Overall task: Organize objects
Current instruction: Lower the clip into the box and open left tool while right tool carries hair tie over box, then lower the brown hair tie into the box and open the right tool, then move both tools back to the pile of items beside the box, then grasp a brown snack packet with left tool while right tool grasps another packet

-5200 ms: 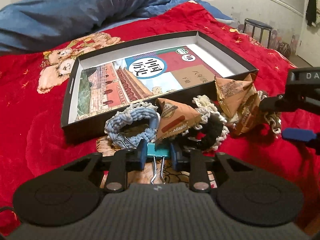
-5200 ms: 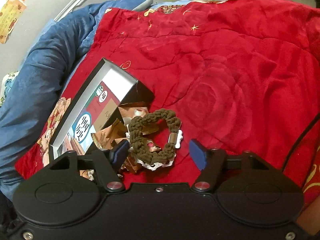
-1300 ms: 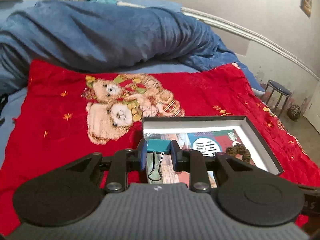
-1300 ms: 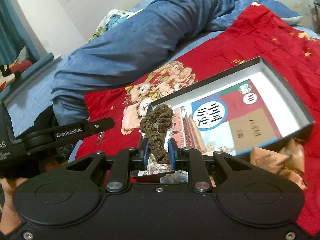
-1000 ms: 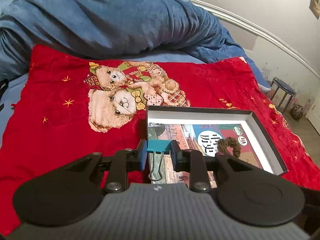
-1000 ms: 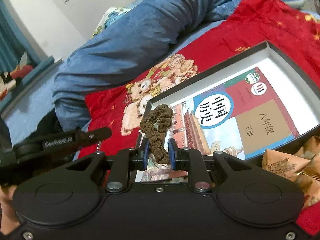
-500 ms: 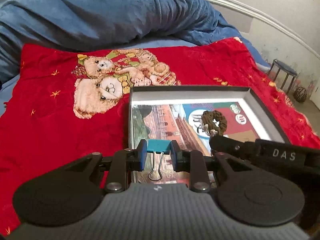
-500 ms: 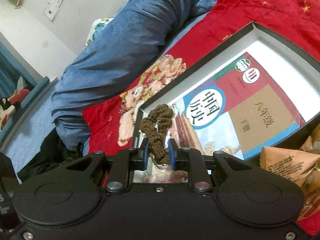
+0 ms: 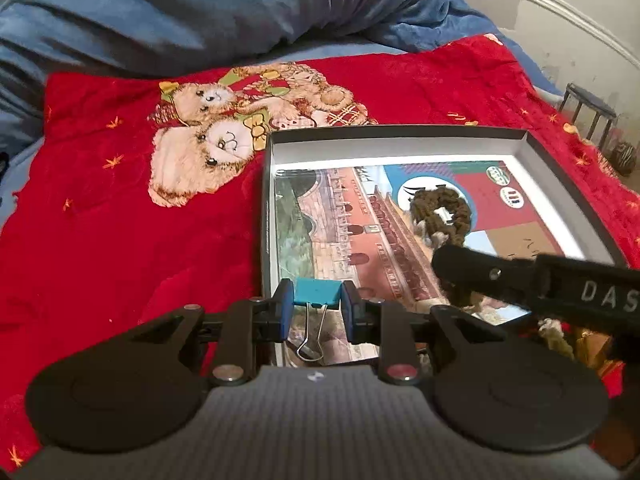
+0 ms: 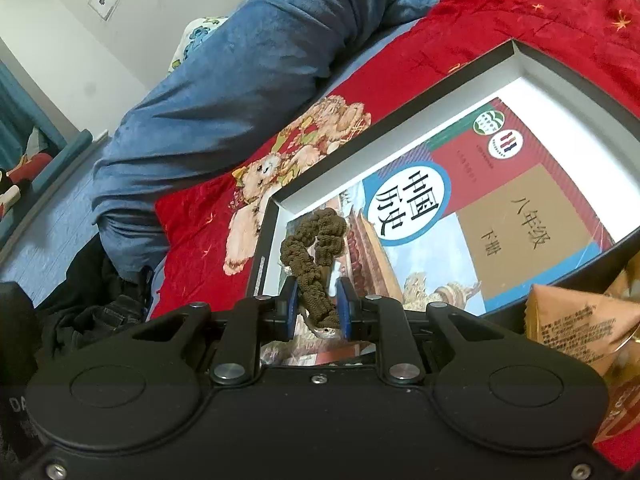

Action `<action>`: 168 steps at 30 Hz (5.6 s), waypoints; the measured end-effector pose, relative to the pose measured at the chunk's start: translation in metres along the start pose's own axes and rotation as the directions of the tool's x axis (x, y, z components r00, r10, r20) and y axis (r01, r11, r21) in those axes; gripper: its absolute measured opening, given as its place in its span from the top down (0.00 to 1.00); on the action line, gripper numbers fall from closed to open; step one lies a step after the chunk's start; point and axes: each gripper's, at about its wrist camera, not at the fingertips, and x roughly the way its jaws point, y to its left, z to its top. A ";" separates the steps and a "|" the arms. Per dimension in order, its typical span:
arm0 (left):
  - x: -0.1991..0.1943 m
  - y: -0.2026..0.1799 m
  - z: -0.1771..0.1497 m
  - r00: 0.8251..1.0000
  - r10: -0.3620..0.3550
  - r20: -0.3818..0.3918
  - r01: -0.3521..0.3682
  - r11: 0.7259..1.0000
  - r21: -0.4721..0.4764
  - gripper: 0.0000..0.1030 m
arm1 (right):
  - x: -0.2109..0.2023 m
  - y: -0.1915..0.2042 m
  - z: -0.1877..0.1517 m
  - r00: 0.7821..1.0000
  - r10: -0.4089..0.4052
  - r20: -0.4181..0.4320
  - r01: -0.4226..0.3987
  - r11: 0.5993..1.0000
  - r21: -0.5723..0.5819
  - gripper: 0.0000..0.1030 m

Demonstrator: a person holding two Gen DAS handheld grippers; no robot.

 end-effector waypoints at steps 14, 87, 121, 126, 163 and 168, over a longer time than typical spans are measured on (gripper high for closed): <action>0.004 -0.002 -0.001 1.000 0.011 -0.019 -0.011 1.000 0.012 0.70 | 0.007 -0.006 -0.001 1.000 0.013 -0.025 -0.012 0.999 0.035 0.80; -0.091 -0.005 -0.008 0.971 -0.154 0.182 0.142 0.987 0.076 0.25 | -0.152 0.021 0.010 0.958 -0.139 0.253 0.145 0.989 -0.005 0.47; -0.041 -0.072 -0.051 0.964 -0.260 0.048 0.256 0.964 0.077 0.44 | -0.123 -0.064 -0.026 0.885 -0.466 0.028 0.440 0.853 0.280 0.46; -0.034 -0.078 -0.053 0.953 -0.301 0.020 0.299 0.951 0.084 0.37 | -0.116 -0.064 -0.025 0.874 -0.485 0.019 0.463 0.844 0.269 0.47; -0.042 -0.083 -0.048 0.969 -0.245 0.039 0.239 0.964 0.112 0.69 | -0.131 -0.070 -0.030 0.876 -0.475 0.083 0.422 0.839 0.345 0.58; -0.049 -0.084 -0.049 0.970 -0.232 0.066 0.222 0.966 0.136 0.71 | -0.141 -0.061 -0.030 0.893 -0.425 0.149 0.359 0.872 0.334 0.58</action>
